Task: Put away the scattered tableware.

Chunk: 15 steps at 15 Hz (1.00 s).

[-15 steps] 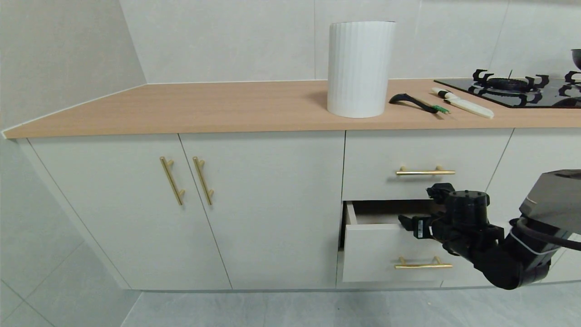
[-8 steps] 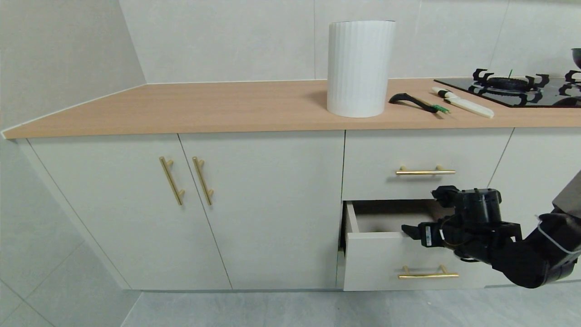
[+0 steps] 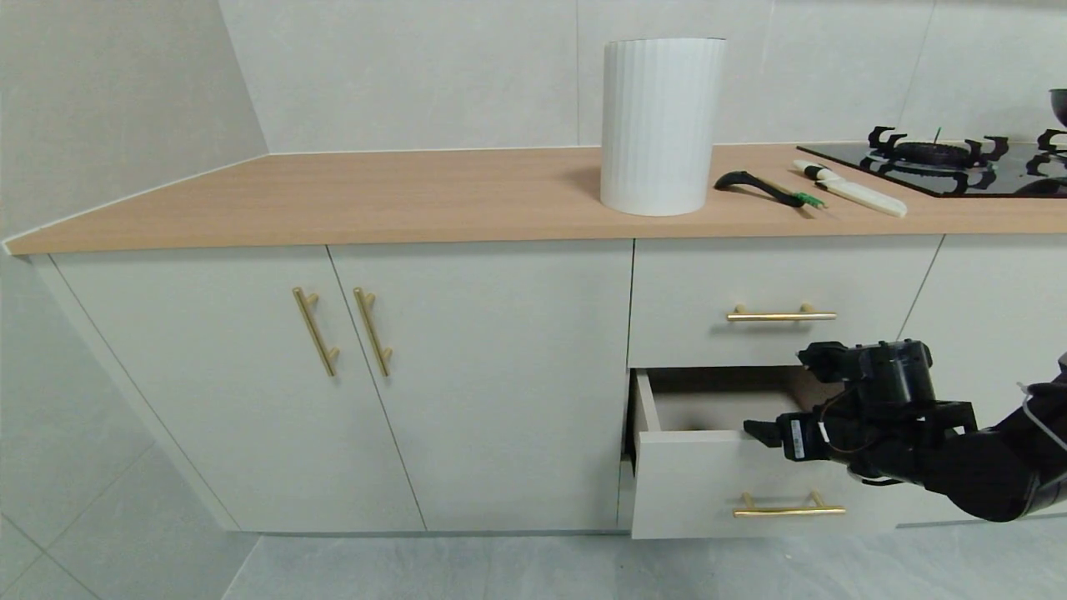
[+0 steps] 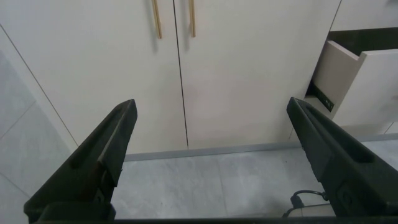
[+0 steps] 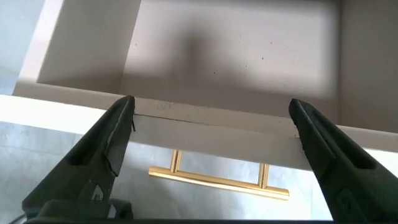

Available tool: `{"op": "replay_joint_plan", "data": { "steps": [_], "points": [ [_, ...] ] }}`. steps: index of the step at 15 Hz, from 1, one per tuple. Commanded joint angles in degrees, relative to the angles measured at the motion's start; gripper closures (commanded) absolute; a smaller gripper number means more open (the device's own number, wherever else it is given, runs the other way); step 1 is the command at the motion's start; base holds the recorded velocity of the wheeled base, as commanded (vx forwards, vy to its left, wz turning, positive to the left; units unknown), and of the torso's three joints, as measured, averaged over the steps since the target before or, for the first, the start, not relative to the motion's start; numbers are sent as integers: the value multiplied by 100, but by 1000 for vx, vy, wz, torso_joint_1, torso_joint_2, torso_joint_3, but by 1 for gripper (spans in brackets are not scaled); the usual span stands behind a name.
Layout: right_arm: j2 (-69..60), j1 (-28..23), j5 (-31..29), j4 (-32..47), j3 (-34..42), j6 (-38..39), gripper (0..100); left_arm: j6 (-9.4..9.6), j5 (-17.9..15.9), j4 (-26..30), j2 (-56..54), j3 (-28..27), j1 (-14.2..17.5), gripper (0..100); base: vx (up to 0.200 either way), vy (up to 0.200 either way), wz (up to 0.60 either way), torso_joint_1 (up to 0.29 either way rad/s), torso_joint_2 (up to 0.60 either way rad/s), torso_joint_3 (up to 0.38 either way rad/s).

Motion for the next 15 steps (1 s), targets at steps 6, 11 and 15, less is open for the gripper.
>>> {"op": "replay_joint_plan", "data": {
  "steps": [6,11,15],
  "points": [
    [-24,2,5,483,-110,1,0,-1,-1,2,7,1,-1,0,0,0,0,0,0,0],
    [-367,2,5,1494,-286,1,0,-1,-1,2,7,1,-1,0,0,0,0,0,0,0],
    [-648,2,5,2337,-357,-315,0,-1,-1,2,7,1,-1,0,0,0,0,0,0,0]
  ]
}}
